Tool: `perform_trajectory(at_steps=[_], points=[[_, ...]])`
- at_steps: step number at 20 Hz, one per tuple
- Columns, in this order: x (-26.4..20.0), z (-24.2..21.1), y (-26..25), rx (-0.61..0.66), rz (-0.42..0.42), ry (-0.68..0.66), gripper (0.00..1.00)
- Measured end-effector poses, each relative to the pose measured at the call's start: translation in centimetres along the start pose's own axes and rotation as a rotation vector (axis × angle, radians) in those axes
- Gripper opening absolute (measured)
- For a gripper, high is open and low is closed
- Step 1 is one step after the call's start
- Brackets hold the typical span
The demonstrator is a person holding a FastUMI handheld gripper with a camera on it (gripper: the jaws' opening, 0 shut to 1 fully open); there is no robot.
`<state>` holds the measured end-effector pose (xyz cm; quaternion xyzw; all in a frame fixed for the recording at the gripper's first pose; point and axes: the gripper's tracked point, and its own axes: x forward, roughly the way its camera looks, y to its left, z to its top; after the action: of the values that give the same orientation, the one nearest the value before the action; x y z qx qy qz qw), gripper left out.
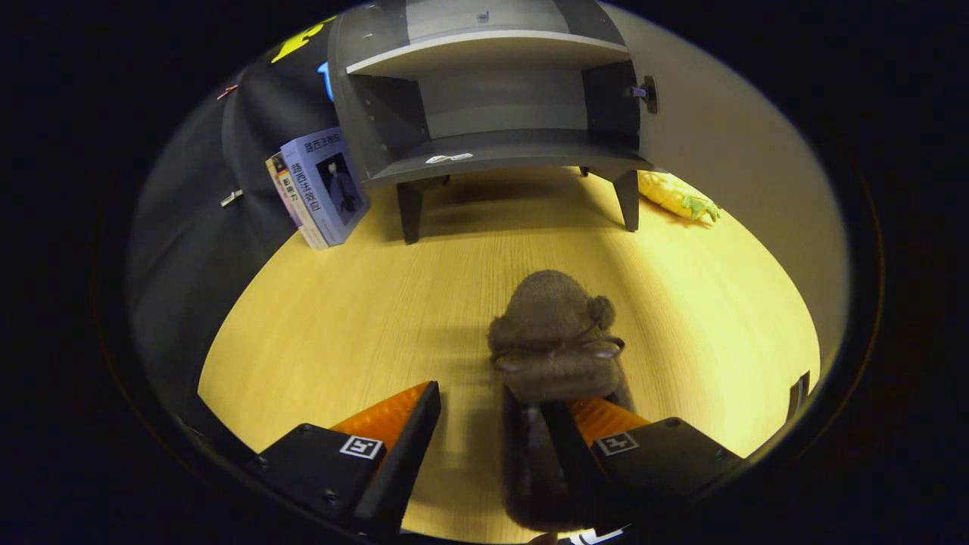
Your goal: Open the shoe cabinet door, grab the shoes and put them into the shoe cabinet, then close the shoe cabinet door.
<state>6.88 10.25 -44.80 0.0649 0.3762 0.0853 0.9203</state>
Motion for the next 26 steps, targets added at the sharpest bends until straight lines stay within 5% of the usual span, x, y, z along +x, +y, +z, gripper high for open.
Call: perform_trajectory(at_steps=[3,7,18,26], points=[[2.1,0.6,-0.7,0.015,-0.053,-0.017,0.82],[2.1,1.8,-2.1,0.033,-0.103,-0.062,0.28],[-7.2,11.4,-2.3,-0.054,-0.093,-0.253,0.25],[-2.7,3.2,-0.9,-0.010,-0.022,-0.011,0.21]])
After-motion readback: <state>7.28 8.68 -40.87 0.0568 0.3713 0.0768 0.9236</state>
